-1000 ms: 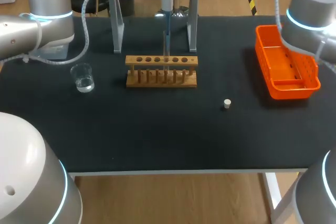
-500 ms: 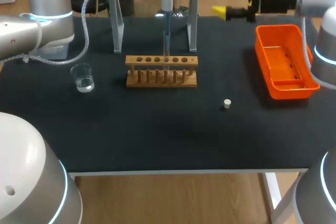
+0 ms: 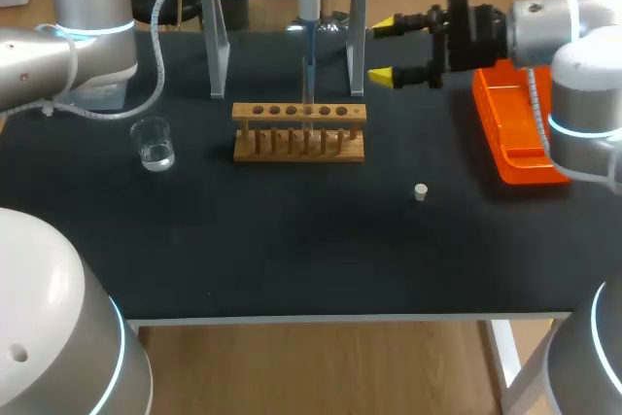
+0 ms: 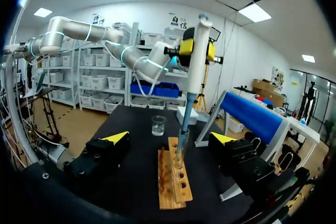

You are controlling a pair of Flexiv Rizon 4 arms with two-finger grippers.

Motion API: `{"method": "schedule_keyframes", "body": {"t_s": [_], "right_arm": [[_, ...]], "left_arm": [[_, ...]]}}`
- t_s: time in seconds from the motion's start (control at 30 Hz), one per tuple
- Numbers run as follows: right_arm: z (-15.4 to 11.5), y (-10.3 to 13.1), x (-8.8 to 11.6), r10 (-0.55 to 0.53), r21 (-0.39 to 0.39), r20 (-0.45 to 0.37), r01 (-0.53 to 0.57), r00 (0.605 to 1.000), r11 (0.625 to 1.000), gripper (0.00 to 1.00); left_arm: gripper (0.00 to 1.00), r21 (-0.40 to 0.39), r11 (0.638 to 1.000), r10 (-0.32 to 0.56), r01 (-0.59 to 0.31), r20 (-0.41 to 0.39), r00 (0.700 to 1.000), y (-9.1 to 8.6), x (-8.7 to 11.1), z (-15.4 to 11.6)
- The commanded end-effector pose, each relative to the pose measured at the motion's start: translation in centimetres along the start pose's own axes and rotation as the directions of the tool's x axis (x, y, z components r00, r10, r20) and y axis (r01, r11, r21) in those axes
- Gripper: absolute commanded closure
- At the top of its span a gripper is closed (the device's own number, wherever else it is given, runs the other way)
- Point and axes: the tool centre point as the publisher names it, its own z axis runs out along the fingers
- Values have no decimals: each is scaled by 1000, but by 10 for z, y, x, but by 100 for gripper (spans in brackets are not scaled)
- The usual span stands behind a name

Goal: Invert the test tube, pick up the pipette, mount the tip to pipette, aspirate from beaker and dispense into the tube, eject the tip, return the pipette, and cap with the stopper.

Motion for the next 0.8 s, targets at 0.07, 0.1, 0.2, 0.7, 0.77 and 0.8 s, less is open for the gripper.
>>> {"method": "schedule_keyframes", "body": {"t_s": [0.07, 0.1, 0.2, 0.7, 0.77, 0.8], "right_arm": [[40, -19, -12, 21, 30, -29, -20, 999, 999, 0], [45, -22, -12, 33, 40, -30, -32, 999, 999, 0], [59, -31, -11, 53, 60, -34, -51, 998, 997, 0], [94, -52, -14, 25, 160, -5, -24, 1000, 987, 0], [96, -53, -15, 18, 159, -3, -18, 1000, 987, 0], [98, -53, -16, 12, 161, -1, -11, 1000, 987, 0]], "left_arm": [[100, -2, 1000, -1, 1, -6, 1000, 0, -2, -1], [100, -2, 1000, -1, 1, -6, 1000, 0, -2, -1], [100, -2, 1000, -1, 1, -6, 1000, 0, -2, -1], [100, -2, 1000, -1, 1, -6, 1000, 0, -2, -1], [100, -2, 1000, -1, 1, -6, 1000, 0, -2, -1], [100, -2, 1000, -1, 1, -6, 1000, 0, -2, -1]]}}
